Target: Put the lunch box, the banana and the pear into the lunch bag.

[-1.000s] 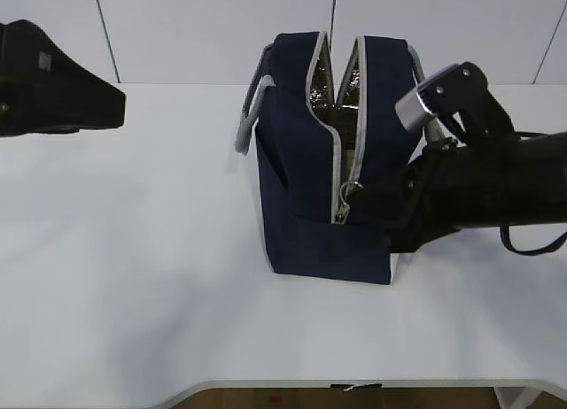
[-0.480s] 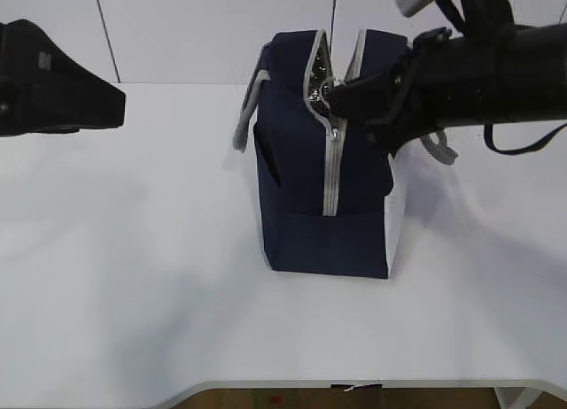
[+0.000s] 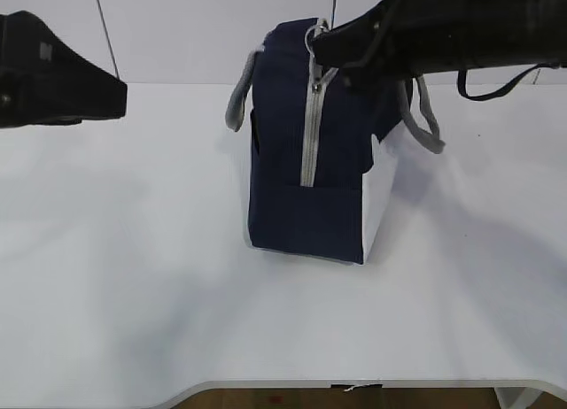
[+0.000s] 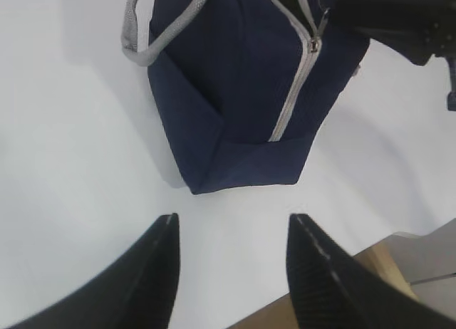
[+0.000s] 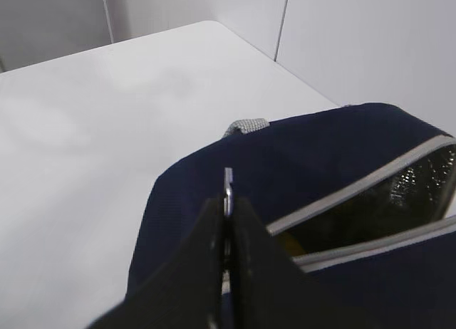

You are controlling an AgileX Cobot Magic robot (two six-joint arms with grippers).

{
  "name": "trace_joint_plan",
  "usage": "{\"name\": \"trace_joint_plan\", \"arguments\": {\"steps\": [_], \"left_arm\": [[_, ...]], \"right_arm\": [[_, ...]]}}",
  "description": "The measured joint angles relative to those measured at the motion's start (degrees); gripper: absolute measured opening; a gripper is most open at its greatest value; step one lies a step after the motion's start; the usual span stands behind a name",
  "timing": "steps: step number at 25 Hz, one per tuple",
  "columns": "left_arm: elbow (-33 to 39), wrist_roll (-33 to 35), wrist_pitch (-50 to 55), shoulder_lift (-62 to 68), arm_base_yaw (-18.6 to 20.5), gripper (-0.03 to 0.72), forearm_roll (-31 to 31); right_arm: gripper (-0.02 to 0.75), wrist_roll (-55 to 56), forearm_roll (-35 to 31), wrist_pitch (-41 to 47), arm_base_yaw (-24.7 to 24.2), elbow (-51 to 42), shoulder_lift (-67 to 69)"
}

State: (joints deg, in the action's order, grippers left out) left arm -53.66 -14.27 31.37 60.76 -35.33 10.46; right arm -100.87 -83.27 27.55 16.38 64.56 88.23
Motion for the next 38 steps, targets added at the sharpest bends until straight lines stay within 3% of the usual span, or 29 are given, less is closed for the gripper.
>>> {"name": "trace_joint_plan", "arguments": {"steps": [6,17,31,38], "left_arm": [[0.0,0.7,-3.0,1.2,0.0,0.371,0.5],[0.0,11.5,-7.1,8.3,0.0,0.371,8.1],[0.0,12.9,-16.2,12.4,0.0,0.371,8.6],[0.0,13.1,-24.0,17.0,-4.2,0.371,6.4]], "right_arm": [[0.006,0.0,-0.1,0.0,0.0,0.7,2.4],[0.006,-0.1,-0.7,-0.1,0.0,5.1,2.7],[0.006,-0.1,0.0,-0.4,0.0,6.8,3.2],[0.006,1.1,-0.1,-0.3,0.0,6.9,6.2]]}}
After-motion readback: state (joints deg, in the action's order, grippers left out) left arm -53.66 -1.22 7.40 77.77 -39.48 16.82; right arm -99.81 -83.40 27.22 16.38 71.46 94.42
